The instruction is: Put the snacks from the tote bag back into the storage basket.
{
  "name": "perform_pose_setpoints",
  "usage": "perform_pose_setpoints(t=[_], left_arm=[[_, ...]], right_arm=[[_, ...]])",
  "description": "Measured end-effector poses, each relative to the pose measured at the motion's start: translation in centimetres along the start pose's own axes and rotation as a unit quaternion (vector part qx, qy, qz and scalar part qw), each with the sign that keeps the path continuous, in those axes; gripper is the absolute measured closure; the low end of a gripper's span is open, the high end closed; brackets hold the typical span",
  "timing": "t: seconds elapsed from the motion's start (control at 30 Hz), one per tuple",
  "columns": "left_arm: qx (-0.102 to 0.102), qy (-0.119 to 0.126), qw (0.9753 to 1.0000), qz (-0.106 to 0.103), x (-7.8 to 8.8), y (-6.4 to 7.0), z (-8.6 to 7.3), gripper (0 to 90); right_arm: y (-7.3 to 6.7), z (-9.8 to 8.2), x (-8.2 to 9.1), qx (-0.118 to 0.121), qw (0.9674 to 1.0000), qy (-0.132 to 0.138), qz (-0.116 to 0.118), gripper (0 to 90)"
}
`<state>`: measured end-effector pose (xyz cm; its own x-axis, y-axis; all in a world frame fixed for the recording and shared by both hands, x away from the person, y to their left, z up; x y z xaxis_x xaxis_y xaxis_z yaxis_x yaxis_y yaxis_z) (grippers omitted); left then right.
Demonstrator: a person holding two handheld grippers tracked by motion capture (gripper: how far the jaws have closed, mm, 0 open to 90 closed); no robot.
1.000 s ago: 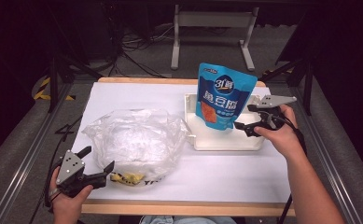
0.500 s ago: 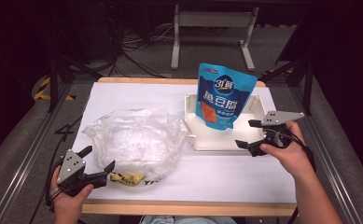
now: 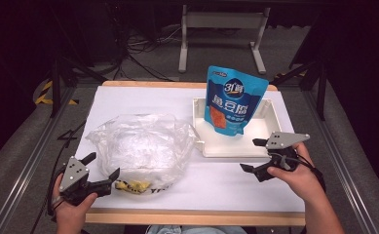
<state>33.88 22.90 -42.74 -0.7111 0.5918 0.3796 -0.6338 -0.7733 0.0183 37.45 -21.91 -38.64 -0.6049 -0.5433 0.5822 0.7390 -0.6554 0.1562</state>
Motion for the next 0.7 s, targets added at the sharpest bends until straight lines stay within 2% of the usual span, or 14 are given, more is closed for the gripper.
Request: perform_pose_setpoints(t=[0.1,0.13,0.3,0.7], left_arm=[[-0.001,-0.001,1.0,0.0,0.0,0.0,-0.1,10.2],[-0.002,-0.002,1.0,0.0,0.0,0.0,-0.1,10.2],[-0.002,-0.001,1.0,-0.002,0.0,0.1,0.0,10.2],[-0.002,-0.004,1.0,-0.007,-0.2,0.1,-0.2,9.5]], right_arm=[[-0.4,-0.4,-0.2,-0.007,0.9999,0.01,0.007,7.1],[-0.8,-0.9,-0.5,-0.006,0.9999,0.003,0.01,7.1],[-1.1,-1.8,-1.5,-0.007,0.9999,0.012,-0.002,7.1],[-2.0,-4.0,-3.9,-0.017,0.9995,0.024,0.005,6.2]])
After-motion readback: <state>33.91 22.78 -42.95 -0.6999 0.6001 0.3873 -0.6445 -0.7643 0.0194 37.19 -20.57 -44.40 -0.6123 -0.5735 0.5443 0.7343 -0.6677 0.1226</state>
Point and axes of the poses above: each handheld gripper's, and its own axes: x roughly backward along the jaws, z roughly out of its top, y roughly to its right, the point moved 7 cm from there along -x, roughly forward along the jaws, and after that the axes turned 8 degrees about -z, right-handed, at the moved point
